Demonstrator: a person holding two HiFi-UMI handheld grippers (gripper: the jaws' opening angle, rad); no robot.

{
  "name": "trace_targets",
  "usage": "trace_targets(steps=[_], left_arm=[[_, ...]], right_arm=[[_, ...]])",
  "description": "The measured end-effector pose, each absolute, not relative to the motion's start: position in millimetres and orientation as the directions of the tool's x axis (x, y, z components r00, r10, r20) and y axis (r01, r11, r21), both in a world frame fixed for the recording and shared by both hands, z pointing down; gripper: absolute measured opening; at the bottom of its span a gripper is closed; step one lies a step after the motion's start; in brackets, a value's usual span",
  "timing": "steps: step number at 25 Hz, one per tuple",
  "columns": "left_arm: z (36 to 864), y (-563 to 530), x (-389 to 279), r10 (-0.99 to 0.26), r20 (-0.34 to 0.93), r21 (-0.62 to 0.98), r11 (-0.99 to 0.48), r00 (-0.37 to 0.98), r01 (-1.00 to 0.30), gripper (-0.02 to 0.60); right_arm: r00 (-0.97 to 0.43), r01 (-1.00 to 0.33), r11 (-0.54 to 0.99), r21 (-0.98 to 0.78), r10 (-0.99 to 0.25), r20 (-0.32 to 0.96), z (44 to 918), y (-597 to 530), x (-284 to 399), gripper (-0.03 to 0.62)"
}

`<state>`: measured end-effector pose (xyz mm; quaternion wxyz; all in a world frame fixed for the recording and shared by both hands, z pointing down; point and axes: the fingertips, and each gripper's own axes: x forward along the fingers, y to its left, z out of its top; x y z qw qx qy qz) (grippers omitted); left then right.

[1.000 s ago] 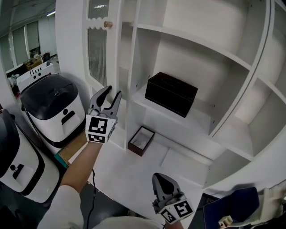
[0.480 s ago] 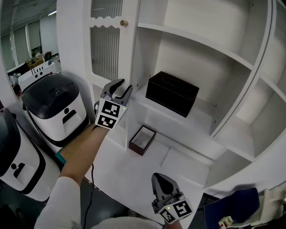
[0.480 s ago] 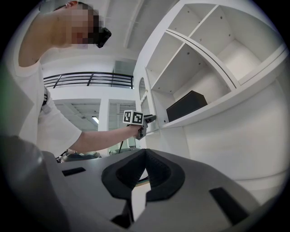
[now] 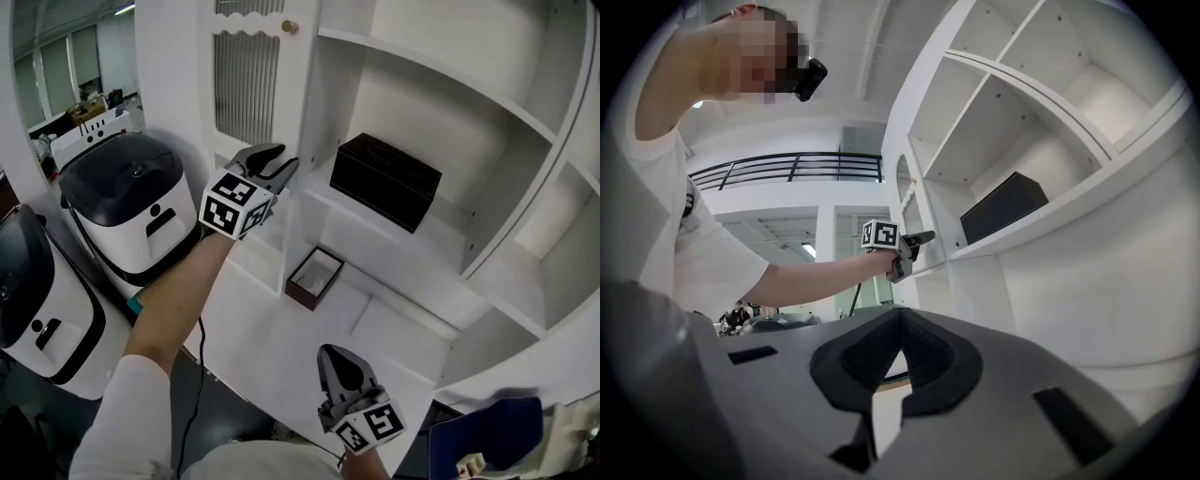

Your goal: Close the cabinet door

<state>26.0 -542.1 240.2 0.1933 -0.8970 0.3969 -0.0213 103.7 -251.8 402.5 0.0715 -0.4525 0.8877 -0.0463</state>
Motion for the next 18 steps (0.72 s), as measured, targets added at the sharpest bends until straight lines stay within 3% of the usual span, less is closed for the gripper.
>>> trace_targets(steps=[9,18], left_arm=[[267,-473,-50,-0.74,-0.127,-0.397,-0.573,0.661,-0.717,0.005],[283,-376,-153,-0.801,-0.239,-0.257,-0.493,0.549,-0.831,0.005]], right_arm=[[-0.679,-0.72,0.685,-0.113,-0.728,-0.091,395,-258,47,-0.003],[-0.706,-0.702,0.71,-0.051,-0.704,-0.078,389,-278,22,-0.003]])
